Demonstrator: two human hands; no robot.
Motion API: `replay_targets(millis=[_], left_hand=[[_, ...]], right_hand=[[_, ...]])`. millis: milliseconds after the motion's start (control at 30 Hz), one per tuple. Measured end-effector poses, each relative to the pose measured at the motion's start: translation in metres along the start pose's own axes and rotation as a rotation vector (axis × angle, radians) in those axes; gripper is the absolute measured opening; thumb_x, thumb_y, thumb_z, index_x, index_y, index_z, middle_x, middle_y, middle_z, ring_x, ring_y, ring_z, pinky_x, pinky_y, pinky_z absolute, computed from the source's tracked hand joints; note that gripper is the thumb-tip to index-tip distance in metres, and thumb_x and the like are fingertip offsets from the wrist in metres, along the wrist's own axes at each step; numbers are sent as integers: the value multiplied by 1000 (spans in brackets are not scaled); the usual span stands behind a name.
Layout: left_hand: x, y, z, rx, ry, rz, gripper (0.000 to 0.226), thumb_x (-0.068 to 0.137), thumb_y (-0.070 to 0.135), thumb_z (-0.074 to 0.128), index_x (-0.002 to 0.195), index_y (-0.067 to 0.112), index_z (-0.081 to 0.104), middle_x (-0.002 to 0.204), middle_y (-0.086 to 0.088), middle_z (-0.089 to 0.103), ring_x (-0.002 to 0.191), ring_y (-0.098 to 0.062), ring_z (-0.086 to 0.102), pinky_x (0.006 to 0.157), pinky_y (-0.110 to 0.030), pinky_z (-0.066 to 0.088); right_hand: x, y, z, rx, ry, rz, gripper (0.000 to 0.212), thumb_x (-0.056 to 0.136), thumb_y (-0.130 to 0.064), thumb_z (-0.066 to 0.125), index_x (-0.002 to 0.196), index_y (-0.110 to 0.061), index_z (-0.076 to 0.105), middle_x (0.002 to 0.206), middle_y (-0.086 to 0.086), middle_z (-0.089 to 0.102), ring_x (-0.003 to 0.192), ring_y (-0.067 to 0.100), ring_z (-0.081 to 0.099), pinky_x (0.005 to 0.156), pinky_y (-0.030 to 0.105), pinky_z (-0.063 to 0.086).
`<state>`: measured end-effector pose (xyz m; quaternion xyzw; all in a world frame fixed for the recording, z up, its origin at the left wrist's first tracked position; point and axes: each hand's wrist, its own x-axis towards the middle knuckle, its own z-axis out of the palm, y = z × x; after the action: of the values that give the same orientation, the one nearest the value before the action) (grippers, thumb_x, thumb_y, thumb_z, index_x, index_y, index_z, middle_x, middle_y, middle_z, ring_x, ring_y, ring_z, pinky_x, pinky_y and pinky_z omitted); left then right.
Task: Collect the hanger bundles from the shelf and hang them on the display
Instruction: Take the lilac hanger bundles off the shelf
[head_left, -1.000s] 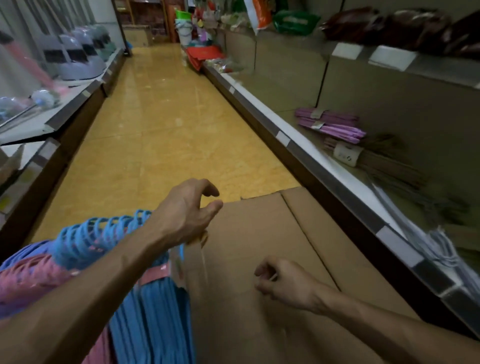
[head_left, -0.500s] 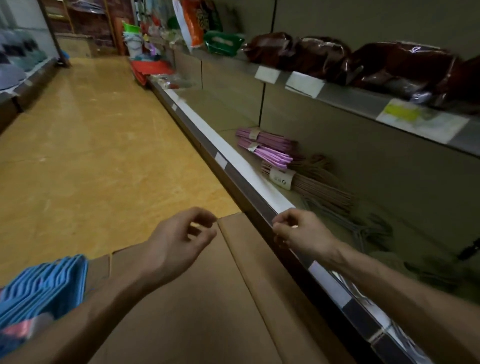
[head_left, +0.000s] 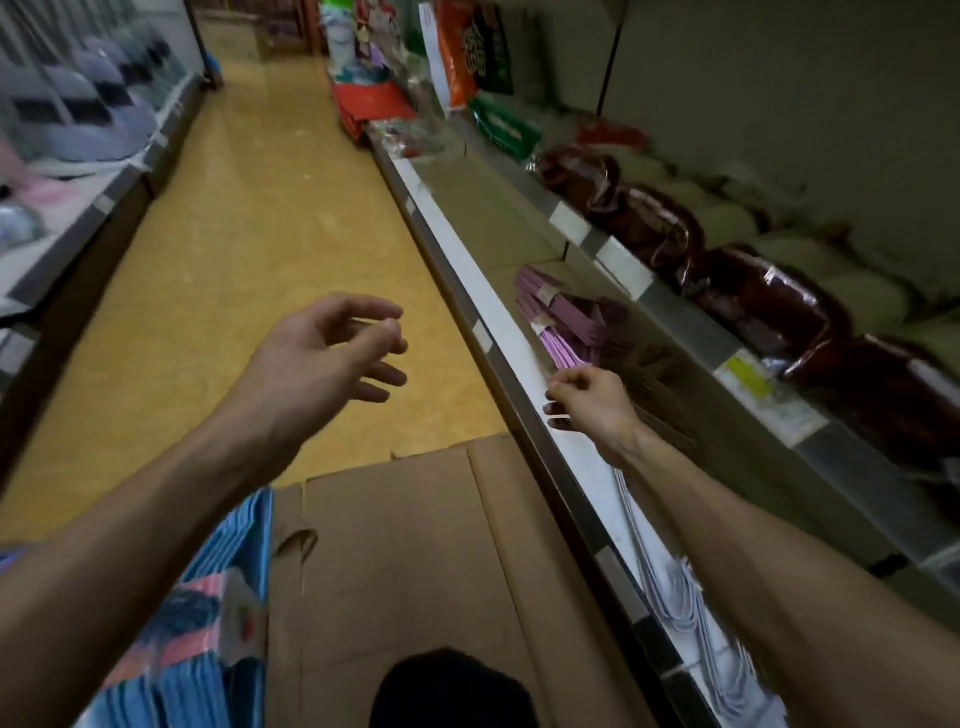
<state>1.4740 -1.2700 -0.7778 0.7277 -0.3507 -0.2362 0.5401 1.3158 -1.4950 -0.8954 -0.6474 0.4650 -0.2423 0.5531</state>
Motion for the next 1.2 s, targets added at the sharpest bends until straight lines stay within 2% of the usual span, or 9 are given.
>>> replay_targets(millis=[233,367,467,533,667,733,800,967,1200], left_hand=[[28,27,-26,108,12,-17,28,97,31,56,123,25,61,107,1,69,90,-14,72,81,-40,59],[68,17,-9,109,-17,-46,26,97,31,57,121,26,62,105,3,70,86,-11,72,80,-38,59],[109,-3,17,76,-62,-64,23,97,31,56,119,28,62,104,5,70,84,-7,72,78,-34,59],[135,-19,36,43,-89,-68,21,98,30,56,117,28,63,103,5,69,84,-7,72,77,-33,59],[177,-52,67,-34,-131,-108,17,99,27,55,114,28,64,97,5,71,83,-9,73,75,-32,60],[192,-68,78,-54,-159,-130,17,99,28,55,113,29,65,93,7,72,82,-9,72,75,-33,61],[203,-84,86,-62,-187,-152,17,99,28,55,112,29,65,92,8,72,82,-9,72,76,-34,61],[223,-119,99,-67,-242,-206,16,99,26,55,108,29,67,90,11,72,82,-11,73,76,-36,61],[244,-142,111,-53,-282,-246,17,100,23,54,106,28,69,91,6,73,80,-13,73,71,-30,59]], right_hand=[[43,-18,-19,-79,135,18,13,98,-9,56,107,-2,64,91,15,68,68,17,65,47,20,52],[83,-14,-31,-119,191,128,27,103,-21,48,113,0,62,93,15,69,70,18,62,74,33,55],[116,-14,-33,-101,101,246,40,108,-26,34,131,0,55,130,20,60,106,23,64,89,25,48],[135,-14,-30,-66,107,221,44,109,-19,30,140,9,43,149,26,43,116,16,63,71,12,46],[184,-3,-36,-95,280,116,48,106,-29,43,143,1,46,146,20,49,134,34,48,73,17,35],[209,6,-31,-144,323,82,67,93,-53,58,143,-9,48,144,13,53,132,32,50,99,27,40],[233,19,-32,-187,296,56,78,82,-60,67,143,-15,48,143,10,54,131,31,52,110,45,41],[273,24,-26,-416,179,94,83,78,-56,74,147,-21,43,142,7,53,125,32,54,106,49,45],[296,28,-32,-608,66,166,75,76,-32,85,136,1,53,127,20,62,111,37,61,91,37,51]])
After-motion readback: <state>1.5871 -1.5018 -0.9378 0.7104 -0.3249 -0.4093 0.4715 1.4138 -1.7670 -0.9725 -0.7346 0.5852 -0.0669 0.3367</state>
